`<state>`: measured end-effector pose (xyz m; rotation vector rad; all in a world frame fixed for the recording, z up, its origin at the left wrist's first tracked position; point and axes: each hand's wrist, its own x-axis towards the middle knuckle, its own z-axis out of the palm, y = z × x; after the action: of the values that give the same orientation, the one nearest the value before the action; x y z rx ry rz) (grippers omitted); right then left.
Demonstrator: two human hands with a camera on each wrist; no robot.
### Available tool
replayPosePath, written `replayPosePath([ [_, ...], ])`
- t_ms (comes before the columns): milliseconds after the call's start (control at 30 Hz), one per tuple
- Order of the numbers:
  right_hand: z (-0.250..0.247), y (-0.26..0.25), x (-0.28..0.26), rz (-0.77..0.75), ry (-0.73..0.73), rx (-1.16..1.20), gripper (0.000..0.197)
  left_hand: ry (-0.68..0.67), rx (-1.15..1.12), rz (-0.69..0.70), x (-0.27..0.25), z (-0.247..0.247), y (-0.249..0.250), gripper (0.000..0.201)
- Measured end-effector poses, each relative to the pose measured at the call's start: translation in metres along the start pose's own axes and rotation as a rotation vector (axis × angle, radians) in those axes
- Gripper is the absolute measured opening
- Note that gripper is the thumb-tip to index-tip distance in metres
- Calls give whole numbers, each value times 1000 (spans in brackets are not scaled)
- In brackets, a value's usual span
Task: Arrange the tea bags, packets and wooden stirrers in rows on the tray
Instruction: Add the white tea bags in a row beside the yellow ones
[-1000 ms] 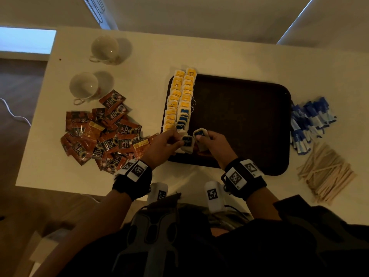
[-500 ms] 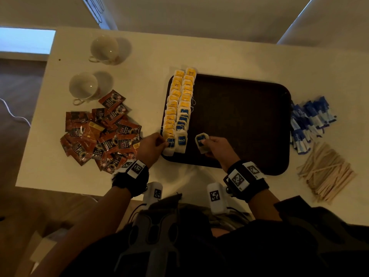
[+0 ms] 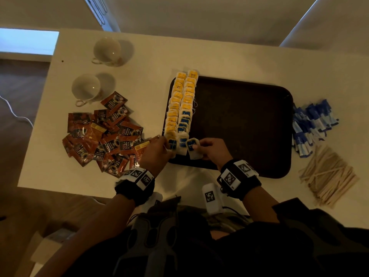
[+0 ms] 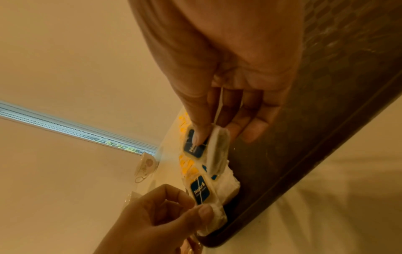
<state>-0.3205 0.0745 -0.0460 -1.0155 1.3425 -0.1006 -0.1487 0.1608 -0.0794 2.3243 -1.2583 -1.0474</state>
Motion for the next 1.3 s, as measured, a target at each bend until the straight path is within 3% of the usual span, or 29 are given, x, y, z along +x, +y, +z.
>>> replayPosePath([
  [233, 0, 2, 2, 7, -27, 32, 22, 43, -32, -48, 5, 1, 7, 14],
  [367, 0, 4, 3, -8, -21, 10, 20, 96, -114, 12, -2, 2, 16, 13],
  [500, 4, 6, 7, 10, -62, 8, 22, -130, -312, 6, -9, 5, 26, 26],
  [667, 8, 6, 8, 26, -91, 11, 19, -187, -462, 9, -7, 2, 24, 4],
  [967, 11, 12, 13, 86, -123, -101, 23, -188, -121, -23, 4, 1, 16, 11],
  [1300, 21, 17, 29, 83, 5, -271, 16, -143, 219, -56, 12, -2, 32, 23],
])
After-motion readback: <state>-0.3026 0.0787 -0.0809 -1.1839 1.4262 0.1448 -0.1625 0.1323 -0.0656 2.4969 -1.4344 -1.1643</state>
